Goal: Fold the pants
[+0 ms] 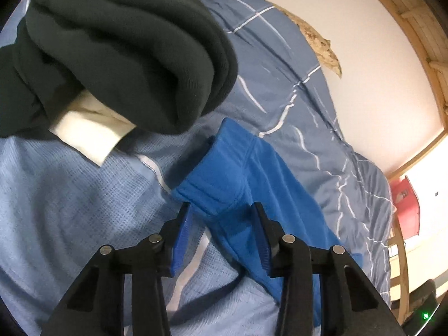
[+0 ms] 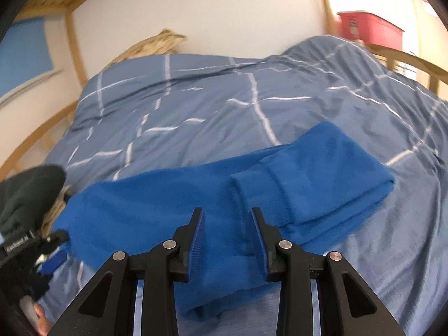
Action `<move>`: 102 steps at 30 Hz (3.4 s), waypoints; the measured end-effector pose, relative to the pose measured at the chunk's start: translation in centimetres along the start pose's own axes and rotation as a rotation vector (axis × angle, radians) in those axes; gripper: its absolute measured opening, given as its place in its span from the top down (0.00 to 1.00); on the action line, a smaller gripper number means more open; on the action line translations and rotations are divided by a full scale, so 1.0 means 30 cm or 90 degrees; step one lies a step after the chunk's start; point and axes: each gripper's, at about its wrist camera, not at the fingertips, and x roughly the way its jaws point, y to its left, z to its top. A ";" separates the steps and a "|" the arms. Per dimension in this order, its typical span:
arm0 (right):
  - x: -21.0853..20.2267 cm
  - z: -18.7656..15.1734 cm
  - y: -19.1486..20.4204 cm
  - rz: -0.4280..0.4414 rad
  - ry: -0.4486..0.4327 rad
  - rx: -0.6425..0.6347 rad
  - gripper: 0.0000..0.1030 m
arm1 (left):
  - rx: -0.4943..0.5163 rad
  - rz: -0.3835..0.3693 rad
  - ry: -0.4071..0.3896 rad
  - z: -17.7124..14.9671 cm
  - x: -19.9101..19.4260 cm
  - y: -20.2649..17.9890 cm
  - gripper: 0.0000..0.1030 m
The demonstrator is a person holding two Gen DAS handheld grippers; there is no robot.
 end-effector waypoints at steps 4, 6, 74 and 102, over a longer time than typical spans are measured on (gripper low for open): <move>0.021 0.000 -0.042 -0.022 0.001 0.031 0.67 | -0.043 0.014 -0.001 -0.016 0.023 0.038 0.61; 0.027 -0.007 -0.049 -0.028 0.000 0.035 0.67 | -0.060 0.013 0.004 -0.022 0.047 0.048 0.61; -0.070 0.243 -0.703 0.047 0.006 0.066 0.67 | 0.638 -0.191 0.056 -0.533 -0.049 -0.895 0.50; 0.162 0.416 -0.561 0.181 0.093 0.021 0.94 | 0.595 -0.124 0.136 -0.514 0.100 -0.723 0.50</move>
